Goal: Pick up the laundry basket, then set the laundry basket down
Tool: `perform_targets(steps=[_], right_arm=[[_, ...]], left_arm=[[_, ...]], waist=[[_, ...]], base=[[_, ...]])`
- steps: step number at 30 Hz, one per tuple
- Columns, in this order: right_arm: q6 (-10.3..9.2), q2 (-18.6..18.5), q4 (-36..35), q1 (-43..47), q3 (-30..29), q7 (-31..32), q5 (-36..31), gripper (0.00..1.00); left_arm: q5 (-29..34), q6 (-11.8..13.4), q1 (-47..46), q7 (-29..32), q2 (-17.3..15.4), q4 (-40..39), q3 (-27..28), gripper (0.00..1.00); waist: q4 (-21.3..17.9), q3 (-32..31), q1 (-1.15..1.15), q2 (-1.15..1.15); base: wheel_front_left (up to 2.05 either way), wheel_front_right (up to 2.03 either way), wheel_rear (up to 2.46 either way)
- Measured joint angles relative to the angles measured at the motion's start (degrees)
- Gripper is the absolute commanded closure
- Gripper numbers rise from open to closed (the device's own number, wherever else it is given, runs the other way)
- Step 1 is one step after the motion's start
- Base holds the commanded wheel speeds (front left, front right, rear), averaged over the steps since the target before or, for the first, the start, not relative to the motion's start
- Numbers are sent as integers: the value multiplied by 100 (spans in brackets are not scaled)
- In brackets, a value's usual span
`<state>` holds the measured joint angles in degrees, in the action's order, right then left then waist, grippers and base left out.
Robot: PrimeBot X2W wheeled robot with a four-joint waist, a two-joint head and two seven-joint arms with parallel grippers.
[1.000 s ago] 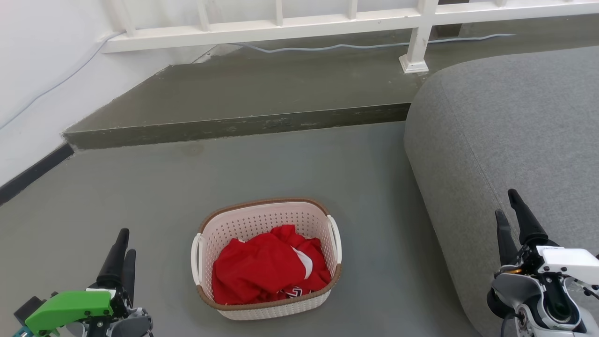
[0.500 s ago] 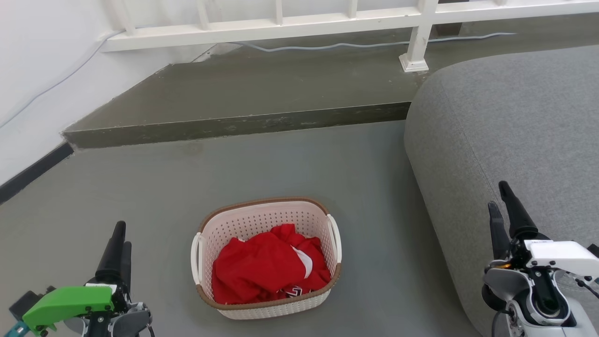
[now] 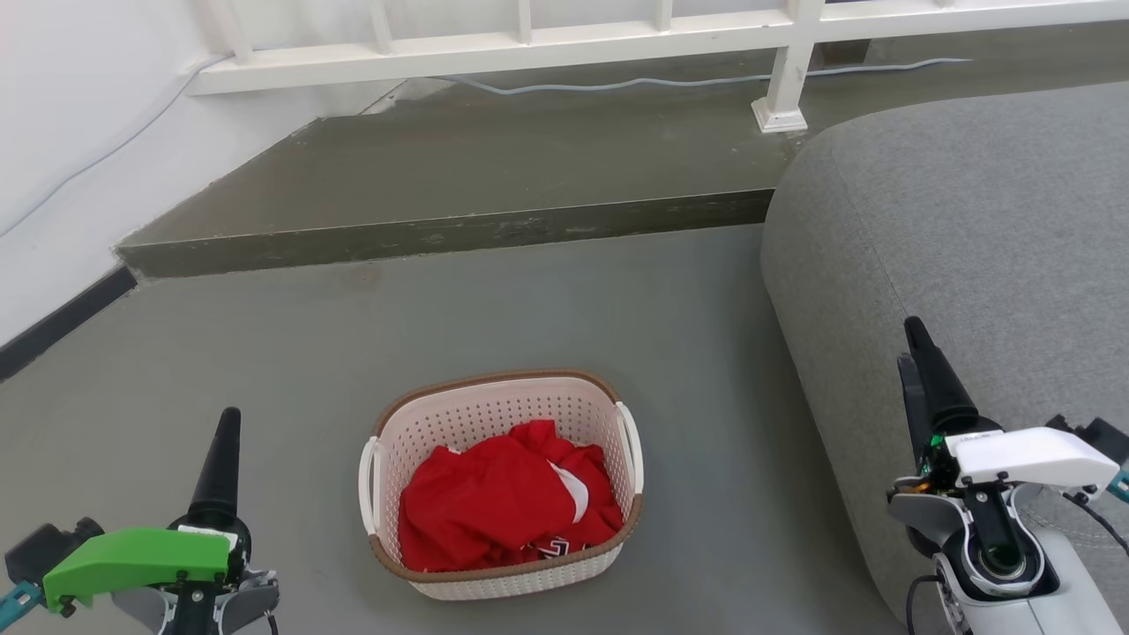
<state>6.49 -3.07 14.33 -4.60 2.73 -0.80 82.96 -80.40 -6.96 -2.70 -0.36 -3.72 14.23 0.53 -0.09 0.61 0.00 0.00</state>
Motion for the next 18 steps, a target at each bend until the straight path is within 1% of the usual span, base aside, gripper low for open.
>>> perform_targets(steps=[7, 13, 18], right_arm=[[2, -82, -34, -103, 287, -138, -444, 0], [3, -246, -15, -173, 541, -285, -1066, 0], [-2, -344, 38, -253, 724, -371, -1697, 0]], left_arm=[[578, 0, 0, -174, -107, -21, -166, 0], [1304, 5, -3, -296, -260, -25, -285, 0], [1883, 121, -21, -391, -263, -144, -283, 0]], waist=[[-6, 9, 0, 0], [-11, 13, 0, 0], [-17, 23, 0, 0]], base=[[0, 0, 0], [0, 0, 0], [0, 0, 0]])
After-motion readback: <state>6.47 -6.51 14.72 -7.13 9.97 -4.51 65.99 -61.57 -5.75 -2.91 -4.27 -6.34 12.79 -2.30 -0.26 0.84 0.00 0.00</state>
